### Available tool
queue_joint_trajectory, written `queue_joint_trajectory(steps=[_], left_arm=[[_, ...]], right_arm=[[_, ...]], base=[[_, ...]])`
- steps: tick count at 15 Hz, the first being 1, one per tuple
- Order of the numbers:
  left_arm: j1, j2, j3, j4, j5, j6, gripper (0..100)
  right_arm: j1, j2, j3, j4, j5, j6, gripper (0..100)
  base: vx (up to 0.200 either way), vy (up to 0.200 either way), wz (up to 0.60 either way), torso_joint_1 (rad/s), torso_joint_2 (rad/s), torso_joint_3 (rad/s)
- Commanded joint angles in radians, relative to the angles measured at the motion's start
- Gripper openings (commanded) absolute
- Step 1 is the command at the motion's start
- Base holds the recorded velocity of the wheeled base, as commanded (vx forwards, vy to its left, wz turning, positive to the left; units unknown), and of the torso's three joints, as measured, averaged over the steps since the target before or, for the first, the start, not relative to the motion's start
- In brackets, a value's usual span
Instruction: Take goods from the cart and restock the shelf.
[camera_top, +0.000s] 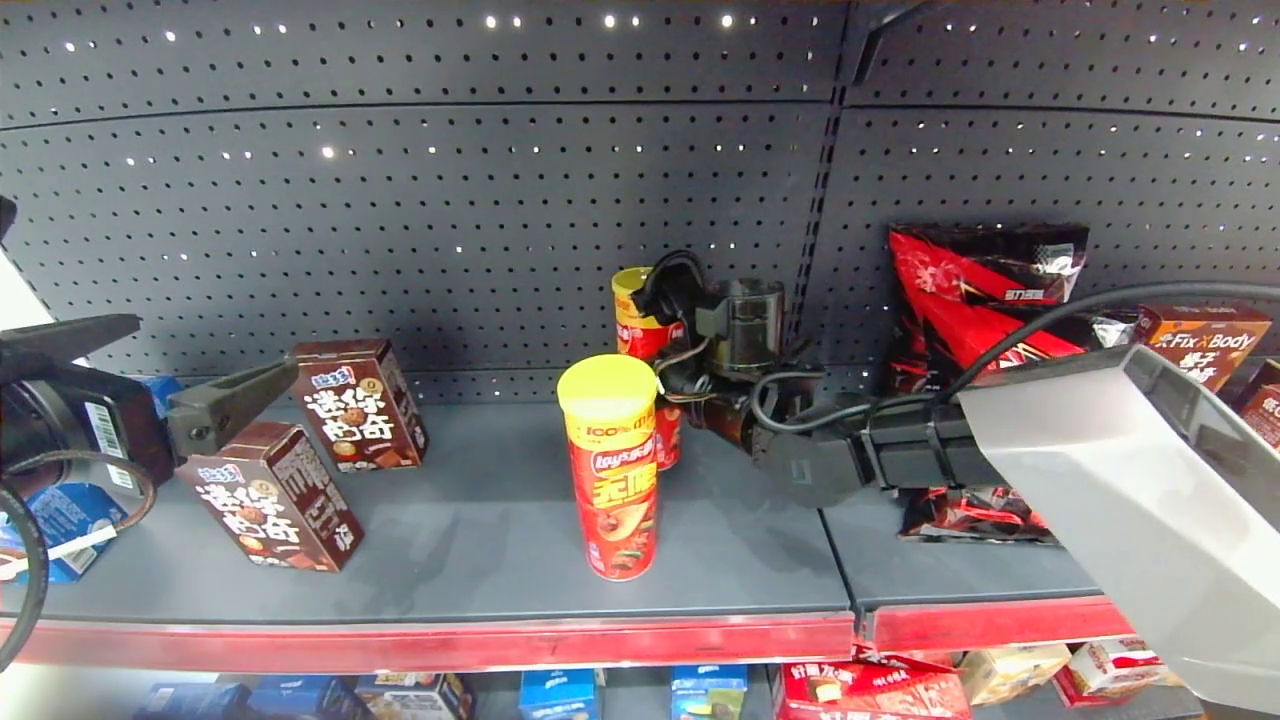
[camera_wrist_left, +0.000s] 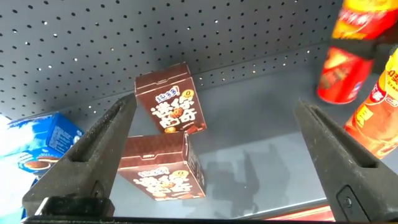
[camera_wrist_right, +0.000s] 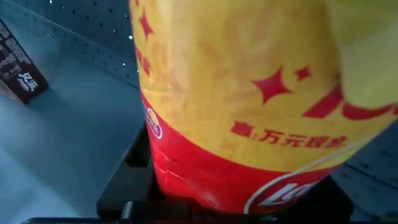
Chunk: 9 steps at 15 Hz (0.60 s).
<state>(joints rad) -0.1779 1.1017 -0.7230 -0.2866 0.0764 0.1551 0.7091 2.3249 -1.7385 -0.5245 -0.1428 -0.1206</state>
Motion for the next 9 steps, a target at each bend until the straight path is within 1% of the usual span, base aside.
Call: queue_joint_trajectory(steps=[1,5,9], left_arm=[[0.000,0.004,-0.004,0.000,0.000,0.001,100],[0.000,0.003,-0.004,0.000,0.000,0.001,100],[0.000,0.001,-0.004,-0.003,0.000,0.012,100]], right_arm=[[0.000,0.024,-0.003,-0.002,0.000,-0.001,0],[-0.002,0.022,0.004,-0.005,0.000,-0.002,0],[0.007,0.022,0.001,-0.005,-0.008,-0.008,0]], base=[[0.000,0.000,0.00,0.000,0.00,0.000],[0.000,0.000,0.00,0.000,0.00,0.000],[0.000,0.000,0.00,0.000,0.00,0.000]])
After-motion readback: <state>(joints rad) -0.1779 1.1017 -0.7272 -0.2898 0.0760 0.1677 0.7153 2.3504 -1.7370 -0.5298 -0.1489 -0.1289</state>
